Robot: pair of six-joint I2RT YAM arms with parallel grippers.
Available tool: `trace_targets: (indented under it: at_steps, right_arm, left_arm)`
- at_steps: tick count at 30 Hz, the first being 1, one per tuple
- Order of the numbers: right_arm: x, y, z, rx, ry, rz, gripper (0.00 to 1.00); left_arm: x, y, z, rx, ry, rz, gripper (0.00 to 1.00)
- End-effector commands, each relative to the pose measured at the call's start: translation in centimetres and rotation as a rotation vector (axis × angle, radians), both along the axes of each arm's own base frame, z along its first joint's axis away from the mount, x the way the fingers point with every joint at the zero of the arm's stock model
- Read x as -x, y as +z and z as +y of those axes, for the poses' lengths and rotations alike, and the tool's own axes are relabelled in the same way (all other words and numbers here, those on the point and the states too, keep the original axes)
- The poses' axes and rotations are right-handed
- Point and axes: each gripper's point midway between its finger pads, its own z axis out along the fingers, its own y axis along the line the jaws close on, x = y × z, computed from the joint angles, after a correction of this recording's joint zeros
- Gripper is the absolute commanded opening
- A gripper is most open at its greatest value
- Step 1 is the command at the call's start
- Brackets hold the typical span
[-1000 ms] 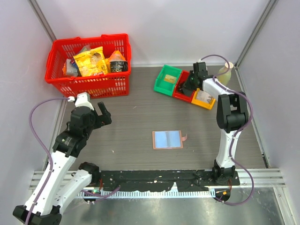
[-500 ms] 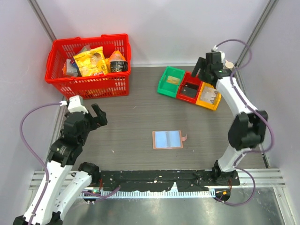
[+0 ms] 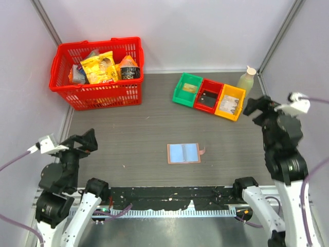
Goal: Take the credit cards out of the card holder
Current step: Reset both arms
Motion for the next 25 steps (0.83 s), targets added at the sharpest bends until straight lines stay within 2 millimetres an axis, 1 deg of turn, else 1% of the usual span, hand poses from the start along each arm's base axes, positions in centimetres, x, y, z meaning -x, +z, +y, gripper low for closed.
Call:
trace_targets:
  at_steps: [1, 2, 3, 4, 5, 9, 10, 11, 12, 15, 18, 25]
  right_arm:
    - [4.2, -1.3, -2.0, 0.02, -0.075, -0.076, 0.92]
    - [4.8, -1.2, -2.3, 0.023, -0.087, -0.103, 0.92]
    - [5.8, -1.5, -2.7, 0.03, -0.098, -0.124, 0.92]
    - [6.2, -1.6, -2.9, 0.036, -0.107, -0.137, 0.92]
    - [7.1, -2.0, -3.1, 0.041, -0.111, -0.155, 0.92]
    - [8.8, -2.8, -3.8, 0.043, -0.135, -0.232, 0.92]
    - [9.5, -2.7, -3.9, 0.038, -0.136, -0.265, 0.92]
    - [9.3, -3.3, -3.8, 0.038, -0.133, -0.265, 0.92]
    - [9.8, -3.1, -3.9, 0.032, -0.134, -0.293, 0.92]
    - [10.0, -3.8, -4.0, 0.025, -0.141, -0.312, 0.92]
    - [9.9, -4.1, -3.8, 0.018, -0.13, -0.32, 0.92]
    - [9.7, -4.2, -3.7, 0.017, -0.125, -0.32, 0.92]
  left_arm:
    - [2.1, 1.9, 1.8, 0.044, 0.062, -0.135, 0.99]
    - [2.4, 1.9, 2.0, 0.059, 0.069, -0.149, 1.0]
    - [2.7, 1.8, 2.1, 0.072, 0.073, -0.166, 1.0]
    - [2.9, 1.7, 2.3, 0.083, 0.082, -0.176, 1.0]
    - [3.5, 1.6, 2.7, 0.1, 0.095, -0.201, 1.0]
    - [3.4, -0.3, 3.9, 0.132, 0.175, -0.141, 1.0]
    - [3.2, -0.8, 4.1, 0.135, 0.195, -0.124, 1.0]
    - [2.9, -1.4, 4.0, 0.133, 0.197, -0.107, 1.0]
    - [2.7, -1.8, 3.9, 0.136, 0.196, -0.097, 1.0]
    - [2.1, -2.5, 3.5, 0.145, 0.189, -0.092, 1.0]
    - [2.0, -2.5, 3.6, 0.134, 0.19, -0.097, 0.99]
    - [2.1, -2.7, 3.8, 0.126, 0.203, -0.09, 1.0]
